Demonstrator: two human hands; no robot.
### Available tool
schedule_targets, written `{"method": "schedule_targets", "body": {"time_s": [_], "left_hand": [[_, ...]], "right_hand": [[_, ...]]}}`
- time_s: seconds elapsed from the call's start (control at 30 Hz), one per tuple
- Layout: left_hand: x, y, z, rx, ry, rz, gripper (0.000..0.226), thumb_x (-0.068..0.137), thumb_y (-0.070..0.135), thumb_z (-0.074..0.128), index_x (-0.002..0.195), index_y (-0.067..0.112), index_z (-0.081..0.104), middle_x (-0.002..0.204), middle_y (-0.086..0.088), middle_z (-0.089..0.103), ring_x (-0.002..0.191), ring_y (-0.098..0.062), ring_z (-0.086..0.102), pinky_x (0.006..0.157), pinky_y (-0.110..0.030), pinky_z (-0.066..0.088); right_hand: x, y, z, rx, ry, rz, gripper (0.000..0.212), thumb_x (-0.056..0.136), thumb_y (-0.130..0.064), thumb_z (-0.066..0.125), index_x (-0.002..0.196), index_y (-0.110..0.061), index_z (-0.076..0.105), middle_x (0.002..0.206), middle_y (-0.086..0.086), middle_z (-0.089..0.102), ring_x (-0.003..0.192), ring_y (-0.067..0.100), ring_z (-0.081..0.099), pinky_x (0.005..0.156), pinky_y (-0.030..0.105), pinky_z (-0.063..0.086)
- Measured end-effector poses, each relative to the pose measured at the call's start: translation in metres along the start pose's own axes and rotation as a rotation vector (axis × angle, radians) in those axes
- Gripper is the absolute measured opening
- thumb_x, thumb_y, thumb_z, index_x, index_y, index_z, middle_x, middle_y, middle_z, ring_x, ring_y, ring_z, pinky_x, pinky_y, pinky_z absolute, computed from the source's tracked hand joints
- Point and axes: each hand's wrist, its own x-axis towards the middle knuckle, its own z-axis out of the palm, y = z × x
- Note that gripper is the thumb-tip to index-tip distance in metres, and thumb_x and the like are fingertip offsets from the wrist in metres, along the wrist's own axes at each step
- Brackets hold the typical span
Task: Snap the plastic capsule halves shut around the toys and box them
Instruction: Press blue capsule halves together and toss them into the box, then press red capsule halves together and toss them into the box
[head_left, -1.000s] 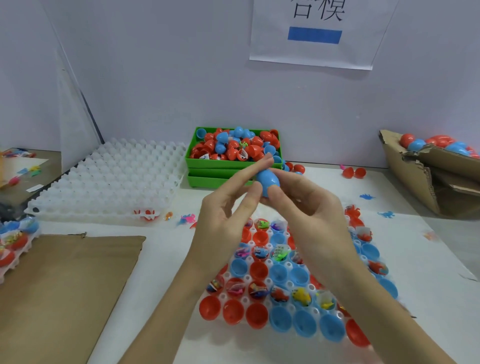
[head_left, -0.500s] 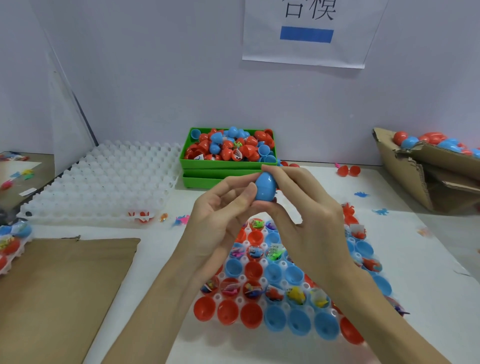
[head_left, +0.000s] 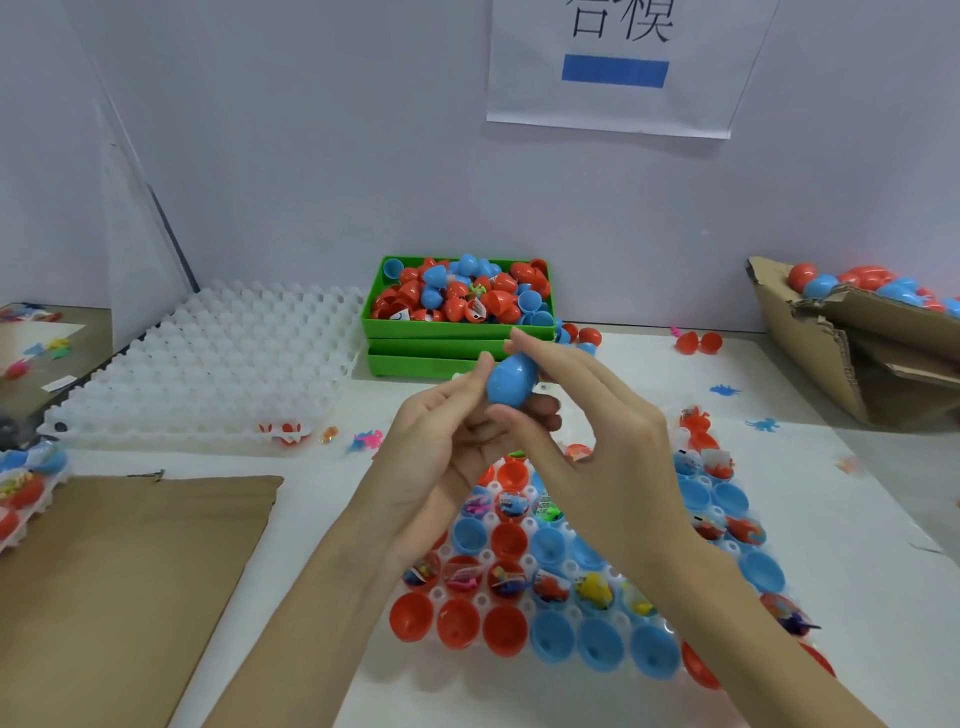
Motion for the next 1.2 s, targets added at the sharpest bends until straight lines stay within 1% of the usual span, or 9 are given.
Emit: {"method": "schedule_targets", "body": {"time_s": [0.1, 0.23, 0.43, 0.7, 0.8, 0.9, 1.0, 1.1, 1.2], "left_hand": [[0.000, 0.000, 0.002, 0.011, -0.040, -0.021, 0.046, 0.105, 0.037, 0.053, 0.116, -0.001, 0.076, 0.114, -0.026, 0.075, 0.102, -0.030, 0.076, 0.085, -0.031, 0.062], [-0.001, -0.001, 0.005, -0.083, -0.094, -0.048, 0.047, 0.104, 0.033, 0.055, 0.129, -0.005, 0.066, 0.116, -0.021, 0.074, 0.107, -0.029, 0.073, 0.096, -0.034, 0.059], [0.003, -0.007, 0.007, -0.153, -0.047, -0.043, 0.036, 0.096, 0.028, 0.060, 0.106, -0.002, 0.077, 0.095, -0.019, 0.074, 0.088, -0.024, 0.075, 0.083, -0.029, 0.061], [0.005, -0.013, 0.007, 0.171, 0.052, 0.081, 0.056, 0.101, 0.053, 0.051, 0.120, 0.006, 0.074, 0.111, -0.022, 0.077, 0.108, -0.030, 0.075, 0.089, -0.029, 0.060], [0.006, -0.011, 0.002, 0.175, 0.145, 0.130, 0.064, 0.101, 0.059, 0.042, 0.123, 0.004, 0.067, 0.106, -0.022, 0.077, 0.102, -0.034, 0.076, 0.083, -0.029, 0.063], [0.007, -0.007, -0.002, 0.144, 0.208, 0.132, 0.062, 0.104, 0.053, 0.042, 0.112, 0.000, 0.071, 0.100, -0.025, 0.076, 0.093, -0.034, 0.077, 0.076, -0.030, 0.065], [0.004, -0.006, -0.003, 0.142, 0.235, 0.135, 0.059, 0.102, 0.052, 0.046, 0.095, 0.003, 0.077, 0.094, -0.025, 0.076, 0.086, -0.032, 0.077, 0.072, -0.029, 0.065], [0.004, -0.005, -0.001, 0.149, 0.218, 0.136, 0.058, 0.100, 0.053, 0.048, 0.085, 0.008, 0.081, 0.091, -0.025, 0.075, 0.081, -0.032, 0.076, 0.070, -0.029, 0.065], [0.003, -0.004, -0.002, 0.162, 0.212, 0.146, 0.057, 0.098, 0.054, 0.049, 0.083, 0.009, 0.081, 0.088, -0.025, 0.074, 0.079, -0.033, 0.075, 0.071, -0.031, 0.065]], "right_hand": [[0.001, -0.001, 0.000, 0.034, -0.002, 0.022, 0.050, 0.086, -0.010, 0.082, 0.132, -0.001, 0.065, 0.124, 0.008, 0.071, 0.113, 0.000, 0.060, 0.098, 0.004, 0.043], [0.002, -0.001, -0.001, 0.002, 0.003, 0.018, 0.050, 0.084, -0.005, 0.082, 0.131, -0.002, 0.067, 0.121, 0.005, 0.071, 0.108, 0.000, 0.060, 0.095, 0.003, 0.043], [0.003, 0.002, -0.005, -0.021, -0.012, -0.005, 0.043, 0.085, -0.003, 0.082, 0.126, -0.003, 0.069, 0.116, 0.008, 0.074, 0.105, 0.010, 0.065, 0.098, 0.004, 0.042], [0.008, 0.019, -0.013, 0.047, -0.130, 0.120, 0.040, 0.093, -0.021, 0.074, 0.130, -0.007, 0.065, 0.117, 0.001, 0.073, 0.103, 0.007, 0.069, 0.095, 0.011, 0.050], [0.022, 0.031, -0.018, 0.388, 0.018, 0.499, 0.039, 0.100, -0.039, 0.058, 0.120, -0.006, 0.065, 0.108, 0.004, 0.077, 0.097, 0.015, 0.076, 0.082, 0.025, 0.060], [0.062, 0.067, -0.060, 1.103, 0.352, 0.903, 0.059, 0.108, -0.050, 0.037, 0.122, 0.002, 0.060, 0.121, 0.022, 0.073, 0.098, 0.026, 0.078, 0.074, 0.028, 0.062], [0.098, 0.111, -0.114, 1.428, 0.545, 0.971, 0.074, 0.108, -0.059, 0.021, 0.128, 0.005, 0.053, 0.127, 0.028, 0.068, 0.105, 0.034, 0.075, 0.077, 0.035, 0.063], [0.092, 0.136, -0.129, 1.140, 0.392, 1.037, 0.079, 0.107, -0.063, 0.013, 0.125, -0.002, 0.059, 0.122, 0.019, 0.073, 0.105, 0.029, 0.075, 0.081, 0.033, 0.061], [0.058, 0.142, -0.122, 0.692, 0.252, 1.085, 0.060, 0.111, -0.051, 0.025, 0.114, -0.010, 0.069, 0.109, 0.009, 0.078, 0.092, 0.017, 0.078, 0.076, 0.027, 0.060]]}}
